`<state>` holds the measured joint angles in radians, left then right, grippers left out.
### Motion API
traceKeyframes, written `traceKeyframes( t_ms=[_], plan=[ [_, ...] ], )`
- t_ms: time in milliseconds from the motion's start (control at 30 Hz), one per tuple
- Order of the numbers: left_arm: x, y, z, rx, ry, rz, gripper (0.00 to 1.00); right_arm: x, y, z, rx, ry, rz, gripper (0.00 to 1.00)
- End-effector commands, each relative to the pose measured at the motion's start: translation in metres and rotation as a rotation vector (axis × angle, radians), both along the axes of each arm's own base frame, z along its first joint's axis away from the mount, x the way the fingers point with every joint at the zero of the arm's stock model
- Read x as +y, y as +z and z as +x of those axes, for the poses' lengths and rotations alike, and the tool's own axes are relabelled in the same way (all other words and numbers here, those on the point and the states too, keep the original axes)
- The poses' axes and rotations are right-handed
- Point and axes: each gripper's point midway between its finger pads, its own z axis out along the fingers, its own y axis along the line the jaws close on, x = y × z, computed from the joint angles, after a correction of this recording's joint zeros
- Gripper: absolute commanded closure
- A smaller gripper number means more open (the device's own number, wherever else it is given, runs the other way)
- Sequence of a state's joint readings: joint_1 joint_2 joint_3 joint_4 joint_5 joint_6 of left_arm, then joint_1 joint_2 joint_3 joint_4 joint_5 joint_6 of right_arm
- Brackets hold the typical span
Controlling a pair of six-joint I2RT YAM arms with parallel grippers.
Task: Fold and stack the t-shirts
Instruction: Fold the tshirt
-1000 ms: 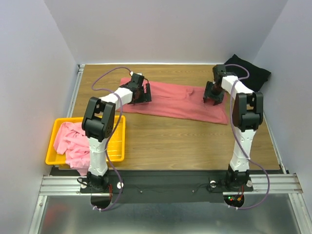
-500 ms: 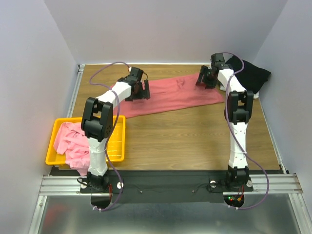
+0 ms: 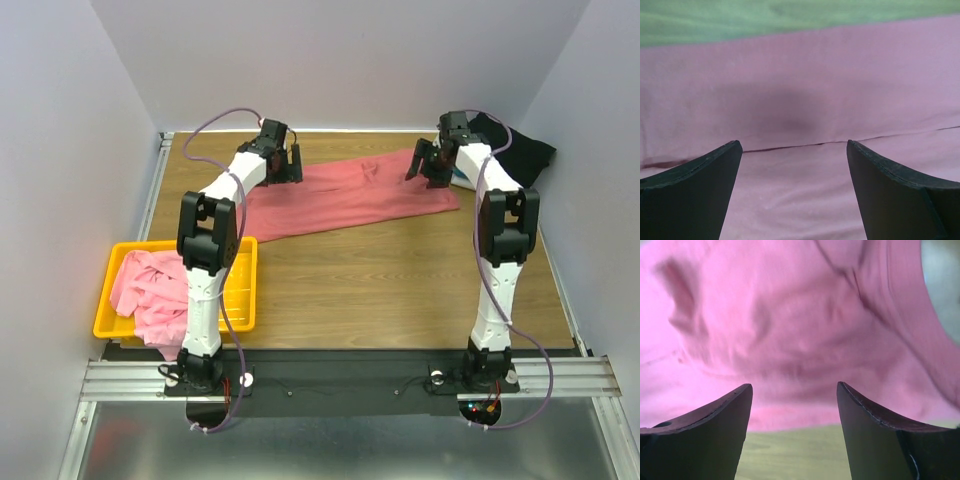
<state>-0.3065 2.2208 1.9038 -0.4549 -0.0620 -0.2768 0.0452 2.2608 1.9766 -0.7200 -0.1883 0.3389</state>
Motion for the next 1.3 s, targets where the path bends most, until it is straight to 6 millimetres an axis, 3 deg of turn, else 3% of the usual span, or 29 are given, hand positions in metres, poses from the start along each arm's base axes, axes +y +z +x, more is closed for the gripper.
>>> traceKeyframes(
  t_ms=[0,233,367,467,700,867,1067,1267],
  plan=[
    [-0.002,-0.028,-0.017,0.063,-0.043,0.004,0.02,-0.008,0.017,-0.011,-0.034,-0.021,-0.018,0.26],
    [0.004,-0.059,-0.037,0.120,-0.036,0.016,0.01,-0.009,-0.004,-0.021,0.012,-0.035,-0.025,0.26],
    [0.007,-0.070,-0.052,0.161,-0.031,0.016,0.01,-0.015,-0.027,-0.013,0.046,-0.053,-0.052,0.26],
    [0.007,-0.072,-0.061,0.176,-0.024,0.011,0.01,-0.019,-0.033,-0.004,0.043,-0.082,-0.070,0.26],
    [0.002,-0.086,-0.101,0.276,0.005,-0.063,0.01,-0.029,-0.061,0.016,0.057,-0.130,-0.122,0.26],
    [-0.016,-0.085,-0.120,0.311,0.045,-0.129,0.01,-0.037,-0.074,0.039,0.032,-0.151,-0.161,0.26],
    [-0.048,-0.074,-0.144,0.333,0.101,-0.224,0.01,-0.043,-0.067,0.069,-0.040,-0.175,-0.188,0.25],
    [-0.079,-0.080,-0.193,0.408,0.109,-0.271,0.01,-0.042,-0.076,0.090,-0.075,-0.189,-0.168,0.25]
  ],
)
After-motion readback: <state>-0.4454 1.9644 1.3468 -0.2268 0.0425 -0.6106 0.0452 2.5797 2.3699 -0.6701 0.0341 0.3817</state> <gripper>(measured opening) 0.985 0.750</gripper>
